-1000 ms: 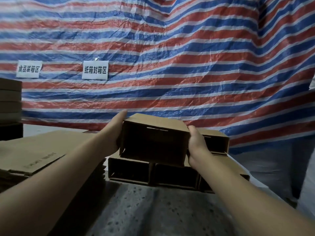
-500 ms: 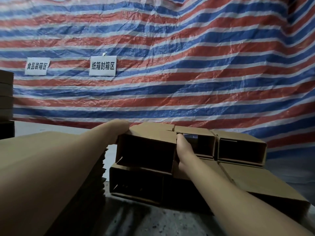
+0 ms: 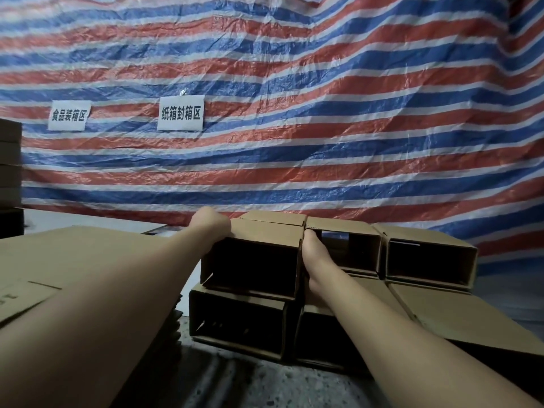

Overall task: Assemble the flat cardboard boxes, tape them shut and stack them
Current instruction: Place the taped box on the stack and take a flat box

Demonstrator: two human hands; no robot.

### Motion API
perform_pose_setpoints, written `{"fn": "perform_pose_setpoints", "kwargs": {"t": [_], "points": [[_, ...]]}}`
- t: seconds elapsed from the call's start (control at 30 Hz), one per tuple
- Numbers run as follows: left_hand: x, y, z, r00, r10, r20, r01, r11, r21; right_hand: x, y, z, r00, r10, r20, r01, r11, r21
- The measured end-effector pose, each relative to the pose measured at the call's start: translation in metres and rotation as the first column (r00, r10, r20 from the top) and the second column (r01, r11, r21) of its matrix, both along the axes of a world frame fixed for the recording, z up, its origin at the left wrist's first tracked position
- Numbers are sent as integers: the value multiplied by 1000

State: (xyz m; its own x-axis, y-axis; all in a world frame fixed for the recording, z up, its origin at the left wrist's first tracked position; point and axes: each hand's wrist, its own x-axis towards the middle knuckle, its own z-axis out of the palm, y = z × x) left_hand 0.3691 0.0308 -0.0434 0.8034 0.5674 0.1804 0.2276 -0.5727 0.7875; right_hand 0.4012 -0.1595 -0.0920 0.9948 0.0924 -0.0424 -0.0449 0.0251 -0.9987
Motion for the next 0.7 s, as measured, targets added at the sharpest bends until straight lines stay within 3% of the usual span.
{"fn": "perform_pose_setpoints", "kwargs": {"t": [0.17, 0.3, 0.53, 0.7], "points": [[-15, -10, 11, 958, 8, 288, -69, 977, 201, -13, -7, 9, 1000, -28, 14, 29, 999, -38], [-49, -25, 29, 928, -49, 369, -51, 965, 259, -38, -25, 29, 991, -115, 66, 122, 986, -113], [-164, -64, 40, 846, -186, 500, 110, 978, 178, -135, -66, 52, 985, -128, 114, 146, 974, -172], [-263, -90, -14, 790, -282, 544, 324, 946, 21, -236, -88, 24, 961, -89, 261, 131, 980, -148]]}}
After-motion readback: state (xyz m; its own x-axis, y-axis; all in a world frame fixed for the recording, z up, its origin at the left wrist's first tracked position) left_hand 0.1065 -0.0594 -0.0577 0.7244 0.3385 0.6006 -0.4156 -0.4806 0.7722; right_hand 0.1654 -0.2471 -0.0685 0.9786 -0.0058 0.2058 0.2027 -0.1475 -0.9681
